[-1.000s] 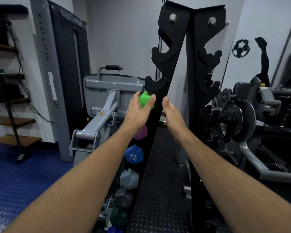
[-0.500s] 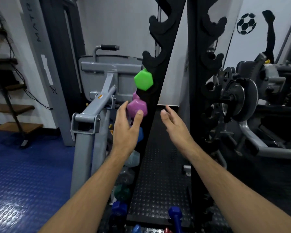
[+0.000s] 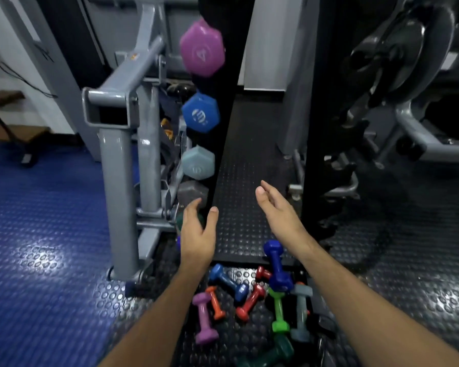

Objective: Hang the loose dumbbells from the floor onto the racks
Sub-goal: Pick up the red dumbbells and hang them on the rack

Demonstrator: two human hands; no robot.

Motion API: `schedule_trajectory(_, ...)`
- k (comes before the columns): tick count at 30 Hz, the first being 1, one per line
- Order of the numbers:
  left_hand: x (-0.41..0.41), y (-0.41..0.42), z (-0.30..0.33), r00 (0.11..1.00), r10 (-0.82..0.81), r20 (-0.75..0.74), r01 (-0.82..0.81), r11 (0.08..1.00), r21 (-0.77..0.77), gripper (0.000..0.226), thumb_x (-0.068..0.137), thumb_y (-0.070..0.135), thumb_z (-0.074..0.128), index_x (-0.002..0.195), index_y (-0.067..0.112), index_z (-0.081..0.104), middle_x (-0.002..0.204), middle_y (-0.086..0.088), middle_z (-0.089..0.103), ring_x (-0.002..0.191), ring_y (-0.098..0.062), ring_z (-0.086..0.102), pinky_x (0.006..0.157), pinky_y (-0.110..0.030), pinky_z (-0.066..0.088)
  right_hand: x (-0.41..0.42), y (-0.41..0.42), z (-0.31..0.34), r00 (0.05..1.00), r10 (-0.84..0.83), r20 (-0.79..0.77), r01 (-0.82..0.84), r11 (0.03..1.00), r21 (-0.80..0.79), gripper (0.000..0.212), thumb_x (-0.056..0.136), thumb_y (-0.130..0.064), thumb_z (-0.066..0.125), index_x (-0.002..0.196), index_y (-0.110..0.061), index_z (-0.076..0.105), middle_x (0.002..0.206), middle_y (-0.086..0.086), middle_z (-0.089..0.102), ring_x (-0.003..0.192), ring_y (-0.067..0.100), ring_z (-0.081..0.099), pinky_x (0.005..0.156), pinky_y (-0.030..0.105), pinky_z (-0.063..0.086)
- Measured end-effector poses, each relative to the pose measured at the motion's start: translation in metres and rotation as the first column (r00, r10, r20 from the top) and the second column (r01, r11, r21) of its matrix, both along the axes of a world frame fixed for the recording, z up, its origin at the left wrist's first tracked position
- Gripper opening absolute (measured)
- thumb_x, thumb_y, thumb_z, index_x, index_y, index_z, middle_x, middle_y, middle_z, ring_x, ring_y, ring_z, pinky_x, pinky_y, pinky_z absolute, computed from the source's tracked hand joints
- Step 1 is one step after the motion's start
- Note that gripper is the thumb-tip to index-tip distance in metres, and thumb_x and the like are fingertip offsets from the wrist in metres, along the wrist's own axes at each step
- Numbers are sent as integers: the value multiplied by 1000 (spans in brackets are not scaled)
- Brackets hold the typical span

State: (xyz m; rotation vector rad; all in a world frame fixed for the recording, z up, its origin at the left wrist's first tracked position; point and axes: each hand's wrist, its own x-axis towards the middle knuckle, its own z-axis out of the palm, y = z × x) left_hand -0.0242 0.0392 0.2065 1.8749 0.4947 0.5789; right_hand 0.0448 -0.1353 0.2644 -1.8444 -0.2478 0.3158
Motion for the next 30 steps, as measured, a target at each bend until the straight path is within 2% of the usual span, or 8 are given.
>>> schedule_trajectory(5,-14,-12,-70,977,-40,-211,14,992,-123,51,103,38,57,147,14,48,136,4,55,121,-9,52,99,-22,38,-6,-8,-80,993,-13,-115,2,996,-94,66,101,-58,51,158,-29,38,135,-19,52,124,3,52,100,21,36)
schedule_trajectory(9,-26,-14,-126,926,-55,-375,-26,978,-206,47,101,40,59,140,14,55,132,-2,63,123,-20,58,105,-32,43,-13,-20,-150,978,-17,-210,-39,964,-262,55,100,-47,61,148,-21,53,135,-3,65,122,10,58,100,23,39)
schedule_trajectory(12,-38,-16,-170,876,-52,-479,-92,958,-272,40,102,38,58,133,13,59,125,-2,65,114,-19,60,93,-28,41,-21,-31,-207,943,-15,-331,-121,915,-385,48,97,-45,65,138,-19,64,129,2,70,120,17,64,103,29,46)
schedule_trajectory(16,-54,-19,-230,796,-96,-598,-194,895,-402,31,99,43,60,122,22,62,120,-2,63,107,-25,64,62,-37,58,-35,-41,-256,899,-28,-437,-188,877,-442,41,99,-40,64,133,-17,66,128,10,70,116,23,67,102,34,49)
schedule_trajectory(19,-61,-27,-276,741,-140,-656,-226,869,-441,17,96,45,61,100,29,65,106,-3,68,100,-28,69,84,-56,60,-39,-46,-288,868,-24,-496,-245,848,-470,38,103,-37,60,131,-12,65,128,13,68,120,29,64,101,38,50)
schedule_trajectory(23,-61,-42,-312,692,-172,-701,-238,862,-447,26,98,43,62,111,21,69,85,5,65,87,-18,63,86,-33,50,-33,-47,-330,863,-40,-503,-255,826,-503,37,103,-34,59,124,-5,67,120,15,70,111,28,67,100,41,50)
schedule_trajectory(27,-44,-58,-349,656,-258,-710,-248,814,-525,27,100,41,59,118,21,64,103,5,66,103,-21,63,101,-40,48,-14,-38,-363,899,-26,-437,-244,800,-549,40,103,-29,60,139,-12,61,113,10,73,87,20,67,80,31,53)
schedule_trajectory(30,-27,-68,-366,669,-268,-693,-283,770,-571,13,99,33,61,93,22,65,87,3,60,82,-18,57,77,-34,46,5,-29,-389,944,10,-331,-220,766,-604,46,100,-30,59,144,-18,57,116,7,68,87,16,66,75,27,49)
